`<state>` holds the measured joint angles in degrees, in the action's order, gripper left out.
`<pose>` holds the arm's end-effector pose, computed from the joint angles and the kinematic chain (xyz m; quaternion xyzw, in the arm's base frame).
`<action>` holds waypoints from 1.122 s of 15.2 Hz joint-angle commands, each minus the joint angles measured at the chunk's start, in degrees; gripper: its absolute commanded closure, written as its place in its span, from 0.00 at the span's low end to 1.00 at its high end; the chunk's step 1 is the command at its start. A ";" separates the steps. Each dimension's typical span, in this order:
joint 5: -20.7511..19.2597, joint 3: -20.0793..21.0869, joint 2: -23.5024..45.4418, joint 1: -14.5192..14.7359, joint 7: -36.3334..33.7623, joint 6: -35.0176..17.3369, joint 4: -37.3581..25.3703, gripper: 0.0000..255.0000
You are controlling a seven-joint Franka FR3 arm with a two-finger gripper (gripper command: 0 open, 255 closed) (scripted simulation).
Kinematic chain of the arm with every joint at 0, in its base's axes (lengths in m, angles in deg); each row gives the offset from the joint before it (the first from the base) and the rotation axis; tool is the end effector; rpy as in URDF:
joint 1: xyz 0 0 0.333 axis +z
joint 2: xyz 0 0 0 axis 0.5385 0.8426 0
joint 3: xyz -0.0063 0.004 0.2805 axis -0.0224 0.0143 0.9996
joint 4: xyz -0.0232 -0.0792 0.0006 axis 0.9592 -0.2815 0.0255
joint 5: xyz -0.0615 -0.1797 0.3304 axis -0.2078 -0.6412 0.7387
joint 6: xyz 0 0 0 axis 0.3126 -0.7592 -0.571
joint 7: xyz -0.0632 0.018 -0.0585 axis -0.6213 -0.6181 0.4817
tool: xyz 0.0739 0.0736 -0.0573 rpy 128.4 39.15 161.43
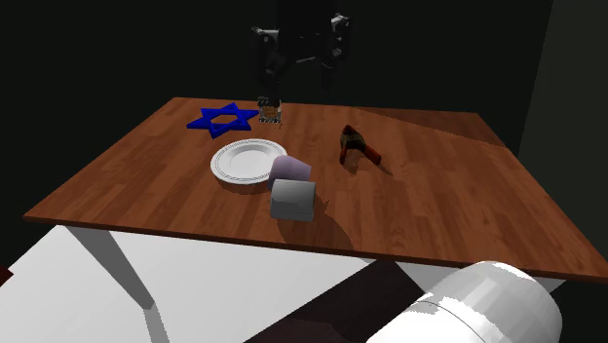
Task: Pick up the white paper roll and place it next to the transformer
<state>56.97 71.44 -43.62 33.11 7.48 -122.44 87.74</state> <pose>0.3286 -0.0202 0.5972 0.9966 0.0258 0.0762 0.0161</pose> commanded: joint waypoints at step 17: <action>0.93 -50.41 -15.85 7.90 48.82 -33.29 30.66 0.00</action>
<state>57.87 25.78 -60.38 39.21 51.94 -153.63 118.20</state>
